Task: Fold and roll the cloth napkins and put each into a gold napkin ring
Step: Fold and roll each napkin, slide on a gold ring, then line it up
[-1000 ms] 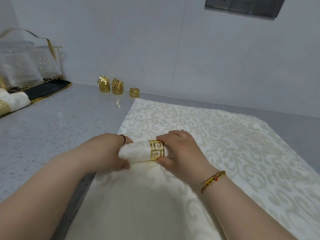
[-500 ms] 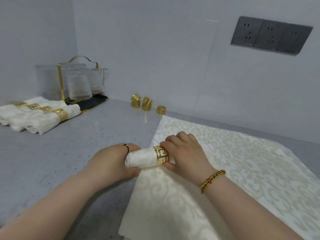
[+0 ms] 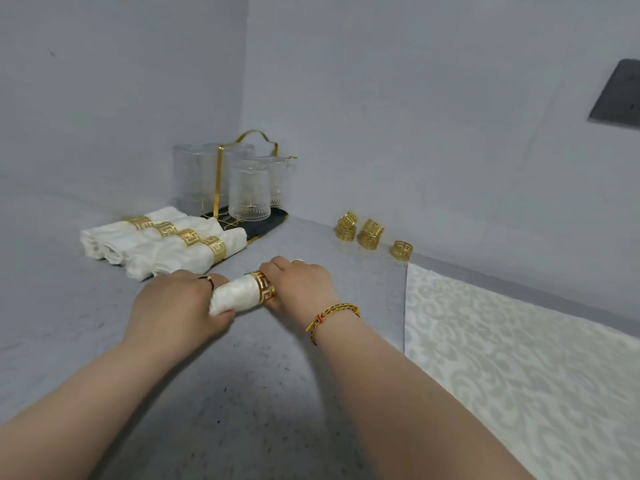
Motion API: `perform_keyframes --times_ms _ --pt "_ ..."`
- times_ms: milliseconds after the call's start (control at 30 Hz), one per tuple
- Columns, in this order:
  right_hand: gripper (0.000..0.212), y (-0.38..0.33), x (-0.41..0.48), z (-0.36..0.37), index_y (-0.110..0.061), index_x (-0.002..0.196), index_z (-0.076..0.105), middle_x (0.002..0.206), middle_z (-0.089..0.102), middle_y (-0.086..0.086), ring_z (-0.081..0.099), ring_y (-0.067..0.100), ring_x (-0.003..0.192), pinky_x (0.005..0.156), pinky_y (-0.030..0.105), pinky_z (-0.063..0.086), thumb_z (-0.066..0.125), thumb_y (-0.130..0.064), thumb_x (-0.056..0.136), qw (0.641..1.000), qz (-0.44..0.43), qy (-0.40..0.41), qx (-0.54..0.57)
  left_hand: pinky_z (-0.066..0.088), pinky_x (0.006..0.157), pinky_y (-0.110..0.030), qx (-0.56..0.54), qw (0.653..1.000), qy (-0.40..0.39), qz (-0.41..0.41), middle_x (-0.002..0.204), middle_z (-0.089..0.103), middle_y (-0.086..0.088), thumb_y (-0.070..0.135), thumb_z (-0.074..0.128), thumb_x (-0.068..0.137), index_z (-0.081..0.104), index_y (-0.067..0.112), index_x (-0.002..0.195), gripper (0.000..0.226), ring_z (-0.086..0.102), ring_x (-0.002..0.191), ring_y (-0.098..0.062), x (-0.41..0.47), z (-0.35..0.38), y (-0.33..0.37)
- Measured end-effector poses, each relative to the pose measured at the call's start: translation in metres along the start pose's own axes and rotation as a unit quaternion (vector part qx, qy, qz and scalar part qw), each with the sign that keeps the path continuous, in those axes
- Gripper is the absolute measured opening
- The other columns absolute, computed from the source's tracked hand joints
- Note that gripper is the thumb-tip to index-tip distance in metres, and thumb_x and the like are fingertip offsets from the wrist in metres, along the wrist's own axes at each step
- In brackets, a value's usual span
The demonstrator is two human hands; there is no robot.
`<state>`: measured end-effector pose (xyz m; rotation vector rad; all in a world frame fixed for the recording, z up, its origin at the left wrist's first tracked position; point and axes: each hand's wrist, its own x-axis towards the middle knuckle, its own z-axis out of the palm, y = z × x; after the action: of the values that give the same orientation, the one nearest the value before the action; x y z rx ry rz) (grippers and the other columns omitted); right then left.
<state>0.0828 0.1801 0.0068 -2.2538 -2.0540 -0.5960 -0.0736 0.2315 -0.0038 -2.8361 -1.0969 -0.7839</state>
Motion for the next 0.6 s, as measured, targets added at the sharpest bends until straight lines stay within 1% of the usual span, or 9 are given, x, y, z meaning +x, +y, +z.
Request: perform_keyframes --times_ms 67,133,233,300,367,433,500,567,600 --pt "0.036 -0.002 0.019 0.010 -0.016 0.127 0.042 0.126 0.048 0.004 0.051 0.025 0.110 0.068 0.032 0.035 0.047 -0.027 0.093 1.000 0.004 -0.003 0.003 0.004 0.050 -0.007 0.052 0.998 0.024 0.006 0.043 0.055 0.001 0.030 0.085 0.038 0.065 0.026 0.056 0.027 0.052 0.039 -0.024 0.012 0.004 -0.013" --pt "0.036 -0.002 0.033 0.016 -0.016 0.128 0.041 0.127 0.046 0.003 0.051 0.024 0.111 0.068 0.032 0.036 0.046 -0.024 0.093 1.000 0.009 -0.004 0.008 0.004 0.050 -0.010 0.062 0.997 0.045 0.005 0.042 0.054 0.000 0.034 0.080 0.042 0.065 0.024 0.055 0.022 0.052 0.040 -0.025 0.020 0.012 -0.020" --pt "0.037 -0.002 0.050 0.029 -0.016 0.129 0.040 0.130 0.046 0.003 0.052 0.025 0.110 0.069 0.033 0.038 0.045 -0.022 0.094 1.000 0.007 0.003 0.023 0.022 0.052 -0.021 0.047 0.998 0.037 -0.011 0.049 0.059 -0.001 0.042 0.064 0.045 0.070 0.022 0.069 0.031 0.056 0.051 -0.029 0.028 0.028 -0.035" --pt "0.037 -0.004 0.057 0.035 -0.016 0.130 0.040 0.131 0.045 0.003 0.053 0.025 0.109 0.066 0.032 0.035 0.045 -0.021 0.094 0.999 0.001 0.019 0.031 0.026 0.057 -0.026 0.047 0.998 0.039 -0.024 0.057 0.064 -0.001 0.044 0.063 0.046 0.073 0.021 0.081 0.042 0.058 0.060 -0.031 0.029 0.036 -0.044" --pt "0.037 -0.006 0.062 0.039 -0.017 0.131 0.038 0.132 0.044 0.003 0.052 0.025 0.109 0.065 0.032 0.035 0.044 -0.020 0.094 0.999 -0.007 0.024 0.036 0.031 0.063 -0.032 0.008 0.998 0.031 -0.054 0.078 0.070 -0.004 0.043 0.072 0.055 0.072 0.019 0.096 0.047 0.059 0.080 -0.034 0.029 0.038 -0.046" --pt "0.039 -0.008 0.069 0.043 -0.016 0.133 0.037 0.134 0.042 0.003 0.051 0.025 0.110 0.067 0.033 0.037 0.043 -0.017 0.094 0.998 -0.006 0.017 0.059 0.033 0.084 -0.040 -0.033 0.994 0.036 -0.094 0.114 0.064 -0.007 0.036 0.078 0.066 0.065 0.019 0.114 0.053 0.049 0.109 -0.035 0.031 0.041 -0.047" --pt "0.042 -0.010 0.074 0.046 -0.015 0.135 0.034 0.138 0.038 0.004 0.051 0.026 0.111 0.072 0.034 0.042 0.043 -0.014 0.094 0.996 0.004 0.003 0.089 0.020 0.104 -0.039 -0.018 0.993 0.030 -0.114 0.143 0.039 -0.007 0.042 0.066 0.078 0.047 0.022 0.133 0.062 0.028 0.131 -0.029 0.031 0.044 -0.047" --pt "0.049 -0.011 0.076 0.049 -0.014 0.139 0.029 0.146 0.029 0.004 0.050 0.028 0.113 0.081 0.034 0.044 0.045 -0.011 0.092 0.988 0.040 -0.016 0.149 0.008 0.111 -0.034 0.002 0.991 0.007 -0.134 0.154 0.015 -0.004 0.050 0.048 0.087 0.024 0.026 0.144 0.067 0.010 0.140 -0.023 0.032 0.047 -0.048" --pt "0.054 -0.012 0.076 0.051 -0.013 0.140 0.027 0.149 0.023 0.004 0.049 0.028 0.115 0.085 0.034 0.043 0.046 -0.009 0.090 0.977 0.075 -0.017 0.201 0.006 0.112 -0.033 -0.002 0.989 -0.004 -0.146 0.155 0.008 -0.003 0.052 0.042 0.089 0.016 0.027 0.146 0.068 0.006 0.141 -0.022 0.033 0.048 -0.048"
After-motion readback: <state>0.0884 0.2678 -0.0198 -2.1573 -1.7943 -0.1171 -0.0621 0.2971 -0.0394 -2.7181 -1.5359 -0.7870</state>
